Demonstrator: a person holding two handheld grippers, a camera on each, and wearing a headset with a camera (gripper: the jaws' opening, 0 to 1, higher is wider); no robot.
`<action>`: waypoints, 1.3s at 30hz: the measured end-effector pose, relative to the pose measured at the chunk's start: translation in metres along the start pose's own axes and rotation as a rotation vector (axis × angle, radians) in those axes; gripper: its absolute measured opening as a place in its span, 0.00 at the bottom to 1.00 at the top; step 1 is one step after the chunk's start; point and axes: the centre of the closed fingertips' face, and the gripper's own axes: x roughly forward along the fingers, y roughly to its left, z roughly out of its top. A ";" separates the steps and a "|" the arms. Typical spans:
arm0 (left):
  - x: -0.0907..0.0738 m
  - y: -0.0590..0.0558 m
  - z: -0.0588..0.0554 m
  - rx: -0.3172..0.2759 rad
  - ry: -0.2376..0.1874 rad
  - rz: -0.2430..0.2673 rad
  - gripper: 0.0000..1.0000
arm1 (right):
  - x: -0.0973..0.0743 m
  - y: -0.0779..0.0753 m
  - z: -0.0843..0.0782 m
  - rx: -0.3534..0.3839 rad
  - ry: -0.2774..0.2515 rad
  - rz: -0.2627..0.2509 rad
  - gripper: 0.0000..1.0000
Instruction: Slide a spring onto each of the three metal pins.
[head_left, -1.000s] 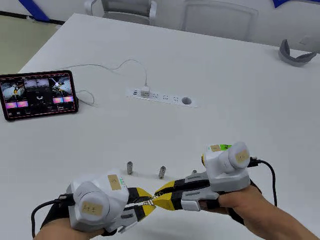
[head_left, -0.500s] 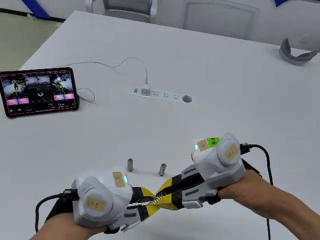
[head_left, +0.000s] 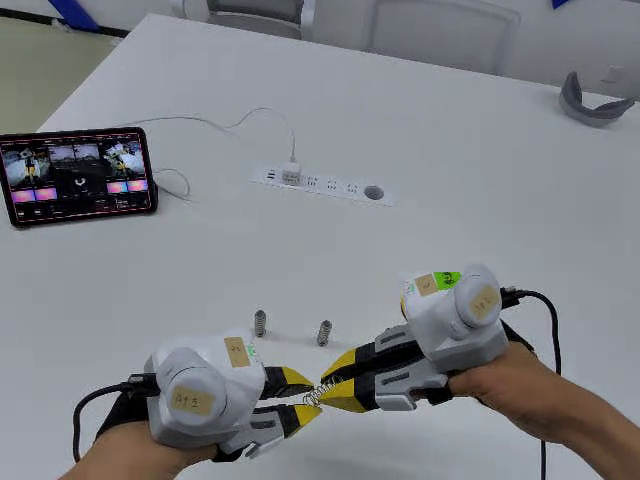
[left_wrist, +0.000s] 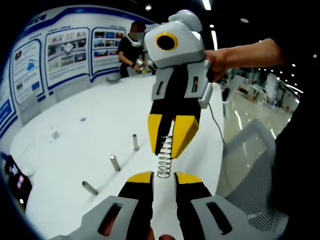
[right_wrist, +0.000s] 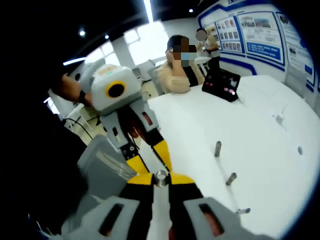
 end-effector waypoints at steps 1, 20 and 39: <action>-0.001 0.002 -0.003 -0.003 0.006 0.006 0.18 | -0.003 -0.002 -0.001 0.007 -0.003 -0.008 0.12; -0.019 0.028 -0.014 -0.124 -0.021 0.105 0.25 | -0.042 -0.042 -0.023 0.088 -0.012 -0.165 0.12; -0.032 0.040 -0.024 -0.171 -0.017 0.168 0.37 | -0.064 -0.079 -0.059 0.124 0.086 -0.279 0.12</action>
